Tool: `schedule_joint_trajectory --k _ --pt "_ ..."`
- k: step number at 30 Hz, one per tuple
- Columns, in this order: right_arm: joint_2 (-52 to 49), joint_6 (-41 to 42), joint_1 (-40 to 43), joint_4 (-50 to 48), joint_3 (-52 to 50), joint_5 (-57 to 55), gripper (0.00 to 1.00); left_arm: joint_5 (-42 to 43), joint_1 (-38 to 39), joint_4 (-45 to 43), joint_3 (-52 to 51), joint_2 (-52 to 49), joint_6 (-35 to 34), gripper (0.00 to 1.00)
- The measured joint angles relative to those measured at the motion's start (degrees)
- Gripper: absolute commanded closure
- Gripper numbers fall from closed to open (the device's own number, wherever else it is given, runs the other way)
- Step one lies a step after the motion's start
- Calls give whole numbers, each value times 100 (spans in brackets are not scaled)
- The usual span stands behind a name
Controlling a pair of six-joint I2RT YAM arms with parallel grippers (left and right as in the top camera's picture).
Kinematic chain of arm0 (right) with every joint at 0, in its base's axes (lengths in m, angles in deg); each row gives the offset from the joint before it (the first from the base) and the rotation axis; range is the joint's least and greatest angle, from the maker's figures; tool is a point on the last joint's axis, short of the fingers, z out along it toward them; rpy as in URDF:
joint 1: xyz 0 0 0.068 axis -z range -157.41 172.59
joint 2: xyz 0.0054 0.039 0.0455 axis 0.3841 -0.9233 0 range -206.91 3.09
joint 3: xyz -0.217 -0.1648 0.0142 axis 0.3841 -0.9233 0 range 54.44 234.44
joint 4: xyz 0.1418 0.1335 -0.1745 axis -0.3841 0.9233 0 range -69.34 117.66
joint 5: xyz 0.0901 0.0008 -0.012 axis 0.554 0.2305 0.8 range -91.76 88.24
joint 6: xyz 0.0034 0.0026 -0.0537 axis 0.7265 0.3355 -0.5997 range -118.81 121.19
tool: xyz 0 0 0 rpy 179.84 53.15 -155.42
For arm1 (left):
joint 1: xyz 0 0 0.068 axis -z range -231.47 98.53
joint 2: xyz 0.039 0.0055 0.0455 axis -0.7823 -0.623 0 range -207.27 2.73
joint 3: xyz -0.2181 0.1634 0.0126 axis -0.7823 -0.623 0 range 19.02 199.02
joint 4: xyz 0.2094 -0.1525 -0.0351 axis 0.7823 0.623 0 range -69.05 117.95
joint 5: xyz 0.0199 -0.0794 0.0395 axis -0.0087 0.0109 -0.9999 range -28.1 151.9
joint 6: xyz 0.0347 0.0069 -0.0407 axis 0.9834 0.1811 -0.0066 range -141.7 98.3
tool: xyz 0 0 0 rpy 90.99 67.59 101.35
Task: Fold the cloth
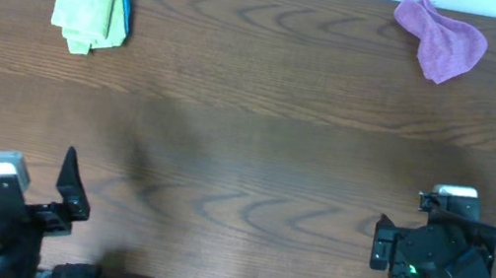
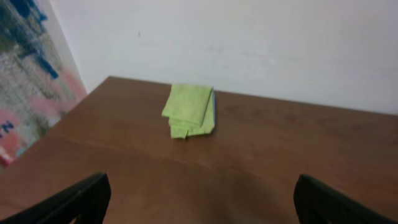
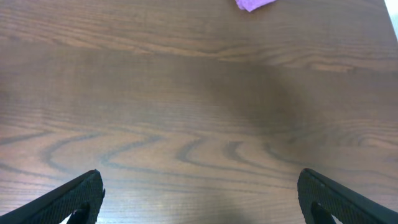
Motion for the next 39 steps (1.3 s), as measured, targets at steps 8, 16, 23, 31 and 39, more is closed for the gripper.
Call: schedule_joint_trajectory --k 8,16,23,31,39 --pt "0 0 0 -4 0 2 1 -13 2 -2020 -2765 960 -52 5" --pt "0 0 0 7 0 2 1 -13 223 -2804 -4081 1298 -415 5" --pt "0 0 0 4 0 2 1 -31 374 -3010 -4483 1298 -516 5" --pt "0 0 0 4 0 4 1 -90 374 -4164 -5174 1320 -592 5" --pt "0 0 0 0 0 2 1 -280 348 -4328 -5248 1333 -601 5"
